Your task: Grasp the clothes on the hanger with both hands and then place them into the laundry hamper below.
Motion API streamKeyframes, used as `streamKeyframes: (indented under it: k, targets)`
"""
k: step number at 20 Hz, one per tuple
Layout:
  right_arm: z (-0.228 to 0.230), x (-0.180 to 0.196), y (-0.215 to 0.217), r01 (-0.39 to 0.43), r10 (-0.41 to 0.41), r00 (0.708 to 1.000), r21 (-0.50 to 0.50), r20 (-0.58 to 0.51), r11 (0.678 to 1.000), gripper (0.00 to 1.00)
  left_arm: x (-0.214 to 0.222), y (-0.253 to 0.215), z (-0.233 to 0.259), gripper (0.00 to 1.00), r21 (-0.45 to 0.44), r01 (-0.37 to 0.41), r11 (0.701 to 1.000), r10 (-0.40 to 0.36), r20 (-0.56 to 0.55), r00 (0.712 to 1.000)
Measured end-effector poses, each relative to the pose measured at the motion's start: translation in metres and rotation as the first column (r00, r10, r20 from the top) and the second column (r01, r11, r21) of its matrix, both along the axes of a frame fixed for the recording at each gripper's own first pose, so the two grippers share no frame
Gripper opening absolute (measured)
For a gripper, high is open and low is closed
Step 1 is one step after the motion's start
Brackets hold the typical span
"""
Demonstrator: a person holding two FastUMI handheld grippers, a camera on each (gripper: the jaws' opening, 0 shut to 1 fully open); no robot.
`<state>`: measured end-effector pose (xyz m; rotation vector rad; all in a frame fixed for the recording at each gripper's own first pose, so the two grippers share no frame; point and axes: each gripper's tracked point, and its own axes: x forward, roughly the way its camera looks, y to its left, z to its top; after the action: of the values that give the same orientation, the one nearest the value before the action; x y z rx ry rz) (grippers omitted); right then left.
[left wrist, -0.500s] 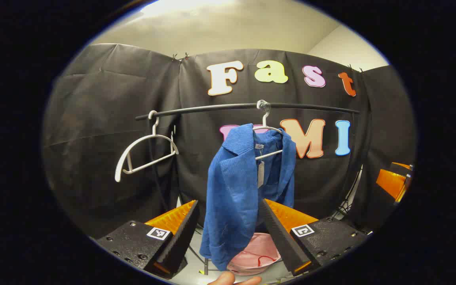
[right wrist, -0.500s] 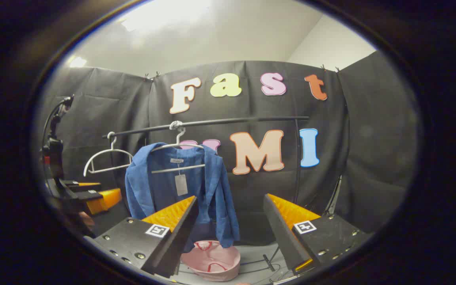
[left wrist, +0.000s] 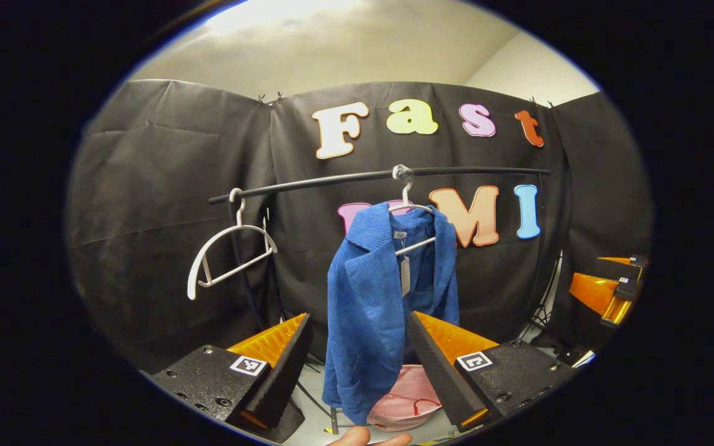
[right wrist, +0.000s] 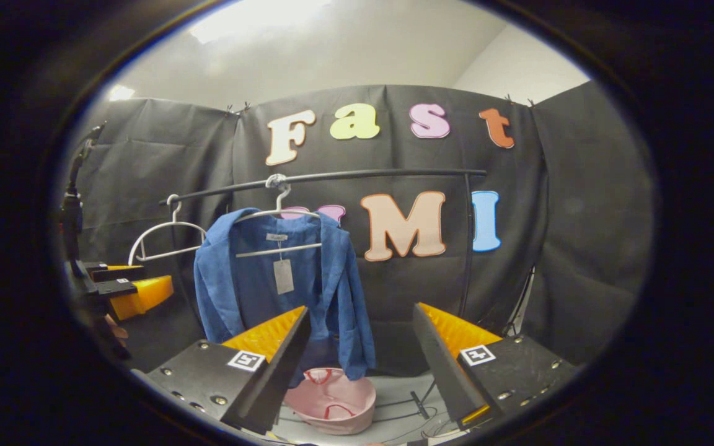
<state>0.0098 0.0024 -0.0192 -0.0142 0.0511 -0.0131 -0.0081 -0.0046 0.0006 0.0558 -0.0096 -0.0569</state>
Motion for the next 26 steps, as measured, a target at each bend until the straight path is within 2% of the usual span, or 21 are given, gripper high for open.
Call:
streamKeyframes:
  k: [5,9,10,11,13,15,18,19,20,21,25,26]
  targets:
    - [-0.004,0.000,-0.002,0.010,-0.010,1.000,0.020,0.000,1.000,0.99,0.001,-0.020,-0.013,1.00,-0.044,0.041,0.998,-0.043,-0.033,0.999]
    - [-0.010,-0.004,-0.013,0.031,-0.030,0.999,0.035,-0.016,0.999,0.99,0.006,-0.037,-0.017,1.00,-0.044,0.061,0.997,-0.063,-0.035,0.997]
    - [-0.011,-0.005,-0.017,0.038,-0.037,0.999,0.046,-0.018,0.998,0.99,0.007,-0.039,-0.018,0.96,-0.041,0.059,0.997,-0.061,-0.040,0.997]
    - [-0.010,-0.009,-0.020,0.043,-0.042,0.999,0.059,-0.016,0.997,0.99,0.009,-0.043,-0.019,0.96,-0.040,0.063,0.997,-0.065,-0.038,0.997]
    - [-0.008,-0.013,-0.027,0.047,-0.046,0.999,0.080,-0.006,0.996,1.00,0.014,-0.047,-0.021,1.00,-0.033,0.057,0.998,-0.059,-0.037,0.998]
    - [-0.010,-0.017,-0.030,0.033,-0.033,0.999,0.090,-0.004,0.995,0.99,0.020,-0.049,-0.021,1.00,-0.022,0.043,0.999,-0.043,-0.028,0.999]
    - [-0.013,-0.023,-0.050,0.060,-0.060,0.998,0.087,0.002,0.994,0.99,0.025,-0.054,-0.019,0.99,-0.013,0.031,0.999,-0.031,-0.014,0.999]
    - [-0.013,-0.025,-0.054,0.066,-0.066,0.998,0.092,0.003,0.994,0.99,0.026,-0.054,-0.019,0.95,-0.014,0.027,1.000,-0.027,-0.008,1.000]
    - [-0.015,-0.025,-0.061,0.080,-0.080,0.997,0.091,0.005,0.993,0.99,0.027,-0.056,-0.019,0.99,-0.018,0.026,1.000,-0.026,-0.006,1.000]
    - [-0.018,-0.025,-0.067,0.097,-0.097,0.995,0.091,0.001,0.991,0.99,0.029,-0.057,-0.023,0.95,-0.022,0.024,0.999,-0.025,-0.011,1.000]
    - [-0.025,-0.026,-0.074,0.136,-0.135,0.991,0.114,-0.017,0.984,0.99,0.046,-0.055,-0.037,0.95,-0.005,0.003,1.000,-0.003,-0.019,1.000]
    - [-0.029,-0.025,-0.072,0.136,-0.134,0.991,0.113,-0.027,0.984,0.99,0.052,-0.052,-0.042,0.99,0.011,-0.009,1.000,0.009,-0.023,1.000]
